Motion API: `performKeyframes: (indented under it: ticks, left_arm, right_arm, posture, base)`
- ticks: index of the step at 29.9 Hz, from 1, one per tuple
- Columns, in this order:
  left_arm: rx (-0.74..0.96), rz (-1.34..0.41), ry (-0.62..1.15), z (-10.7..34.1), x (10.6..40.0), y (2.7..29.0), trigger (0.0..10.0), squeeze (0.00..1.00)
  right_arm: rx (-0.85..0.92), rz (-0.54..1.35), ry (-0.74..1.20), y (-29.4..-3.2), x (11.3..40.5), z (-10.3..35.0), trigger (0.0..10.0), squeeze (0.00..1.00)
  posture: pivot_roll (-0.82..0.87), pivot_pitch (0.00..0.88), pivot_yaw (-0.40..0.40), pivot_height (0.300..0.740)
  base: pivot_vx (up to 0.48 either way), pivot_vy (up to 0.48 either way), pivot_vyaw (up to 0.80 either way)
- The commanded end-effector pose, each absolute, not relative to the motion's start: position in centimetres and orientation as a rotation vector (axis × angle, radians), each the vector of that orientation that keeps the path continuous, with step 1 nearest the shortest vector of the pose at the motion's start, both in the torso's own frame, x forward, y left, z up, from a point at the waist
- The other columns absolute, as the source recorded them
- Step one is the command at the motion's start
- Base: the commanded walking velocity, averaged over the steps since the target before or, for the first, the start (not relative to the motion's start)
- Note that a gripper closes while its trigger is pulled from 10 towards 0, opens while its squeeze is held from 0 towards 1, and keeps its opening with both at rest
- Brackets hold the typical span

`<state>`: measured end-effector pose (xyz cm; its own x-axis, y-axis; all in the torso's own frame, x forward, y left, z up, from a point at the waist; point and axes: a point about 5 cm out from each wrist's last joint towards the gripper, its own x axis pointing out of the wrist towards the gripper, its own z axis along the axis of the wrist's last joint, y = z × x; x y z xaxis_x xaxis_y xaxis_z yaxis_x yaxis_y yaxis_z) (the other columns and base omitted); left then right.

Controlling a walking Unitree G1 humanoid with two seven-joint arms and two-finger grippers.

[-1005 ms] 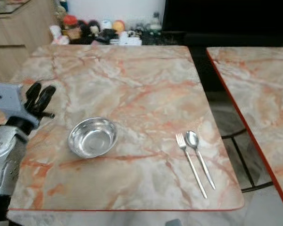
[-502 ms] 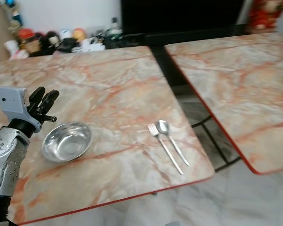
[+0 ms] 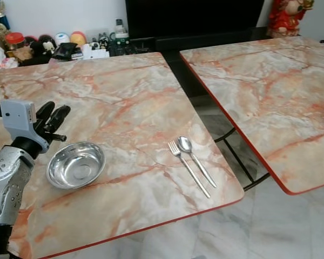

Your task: Setting the table

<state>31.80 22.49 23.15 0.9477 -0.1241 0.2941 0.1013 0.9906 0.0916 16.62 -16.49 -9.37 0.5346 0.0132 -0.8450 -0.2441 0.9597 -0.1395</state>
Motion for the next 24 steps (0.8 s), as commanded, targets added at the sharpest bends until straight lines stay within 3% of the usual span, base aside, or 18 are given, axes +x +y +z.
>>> performKeyframes:
  ticks: [1, 5, 10, 12, 14, 24]
  left_arm:
    - [0.087, -0.123, -0.278, 23.2, 31.7, 22.5, 10.0, 0.00]
    - [0.153, -0.123, -0.142, 21.5, 32.1, 22.9, 10.0, 0.00]
    - [0.037, -0.073, -0.114, 21.9, 32.3, 24.0, 10.0, 0.00]
    - [0.007, -0.065, -0.055, 21.7, 32.4, 24.5, 10.0, 0.97]
    - [-0.013, -0.018, 0.054, 21.0, 32.4, 25.8, 10.0, 1.00]
    - [-0.052, 0.096, 0.235, 19.7, 31.3, 29.6, 10.0, 1.00]
  right_arm:
    - [-0.252, 0.161, 1.021, -16.5, 15.9, -9.7, 10.0, 0.00]
    - [-0.256, 0.165, 1.021, -16.4, 15.9, -9.7, 10.0, 0.00]
    - [-0.258, 0.165, 1.023, -16.4, 15.9, -9.7, 10.0, 0.00]
    - [-0.259, 0.166, 1.023, -16.4, 15.9, -9.7, 10.0, 0.00]
    - [-0.258, 0.167, 1.024, -16.4, 15.9, -9.7, 10.0, 0.00]
    - [-0.259, 0.170, 1.024, -16.4, 15.9, -9.7, 10.0, 0.00]
  posture:
    - [0.07, 0.140, 0.030, 0.740]
    - [0.08, 0.141, 0.032, 0.740]
    - [0.08, 0.142, 0.033, 0.740]
    - [0.08, 0.142, 0.032, 0.740]
    - [0.08, 0.142, 0.033, 0.740]
    - [0.09, 0.140, 0.033, 0.740]
  base:
    - [0.000, 0.000, 0.00]
    - [0.000, 0.000, 0.00]
    - [0.000, 0.000, 0.00]
    - [0.000, 0.000, 0.00]
    - [0.000, 0.000, 0.00]
    - [0.000, 0.000, 0.00]
